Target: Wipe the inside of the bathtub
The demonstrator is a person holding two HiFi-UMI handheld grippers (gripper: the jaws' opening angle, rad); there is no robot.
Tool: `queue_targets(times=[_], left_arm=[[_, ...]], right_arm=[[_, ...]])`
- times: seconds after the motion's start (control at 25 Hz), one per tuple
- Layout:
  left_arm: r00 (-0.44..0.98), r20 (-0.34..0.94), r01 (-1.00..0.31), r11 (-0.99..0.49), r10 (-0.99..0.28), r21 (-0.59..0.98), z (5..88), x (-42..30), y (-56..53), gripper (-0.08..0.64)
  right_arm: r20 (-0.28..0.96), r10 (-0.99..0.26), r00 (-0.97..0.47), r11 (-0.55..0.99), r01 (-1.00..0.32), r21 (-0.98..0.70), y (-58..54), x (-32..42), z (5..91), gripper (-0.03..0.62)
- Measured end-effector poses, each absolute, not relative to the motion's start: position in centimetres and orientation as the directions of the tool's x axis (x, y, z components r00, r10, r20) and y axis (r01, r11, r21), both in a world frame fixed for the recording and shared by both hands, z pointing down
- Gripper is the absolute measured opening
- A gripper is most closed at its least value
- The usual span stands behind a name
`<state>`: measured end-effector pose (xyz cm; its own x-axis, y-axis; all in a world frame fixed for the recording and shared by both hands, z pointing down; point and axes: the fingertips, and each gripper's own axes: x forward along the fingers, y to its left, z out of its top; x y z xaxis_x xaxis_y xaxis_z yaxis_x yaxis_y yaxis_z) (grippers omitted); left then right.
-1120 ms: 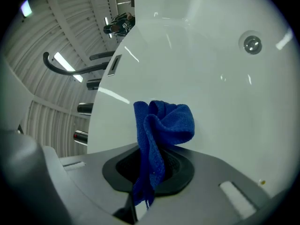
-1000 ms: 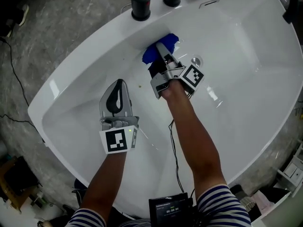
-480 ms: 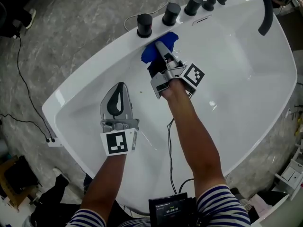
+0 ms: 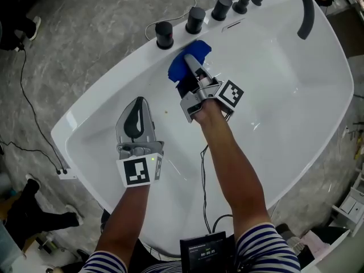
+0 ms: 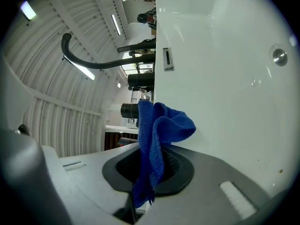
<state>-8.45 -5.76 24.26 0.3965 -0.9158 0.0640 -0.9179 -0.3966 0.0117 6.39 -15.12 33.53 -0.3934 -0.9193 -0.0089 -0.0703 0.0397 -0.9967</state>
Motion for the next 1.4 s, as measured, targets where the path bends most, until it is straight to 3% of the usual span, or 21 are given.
queue_targets(times=[0.4, 1.04, 1.4], left_arm=[[0.394, 0.065, -0.919, -0.394, -0.917, 0.013, 27.3, -8.4, -5.5, 0.002], [0.335, 0.164, -0.942, -0.331, -0.928, 0.051, 44.2, -8.4, -5.8, 0.002], [0.333, 0.217, -0.942, -0.332, -0.917, 0.042, 49.7, -9.5, -5.7, 0.002]], right_arm=[[0.105, -0.928, -0.358, -0.073, -0.102, -0.992, -10.5, 7.6, 41.8, 0.043], [0.331, -0.883, -0.333, -0.313, -0.108, -0.944, -1.2, 4.5, 68.4, 0.043], [0.366, -0.864, -0.345, -0.346, -0.122, -0.93, -2.1, 1.9, 75.4, 0.044]])
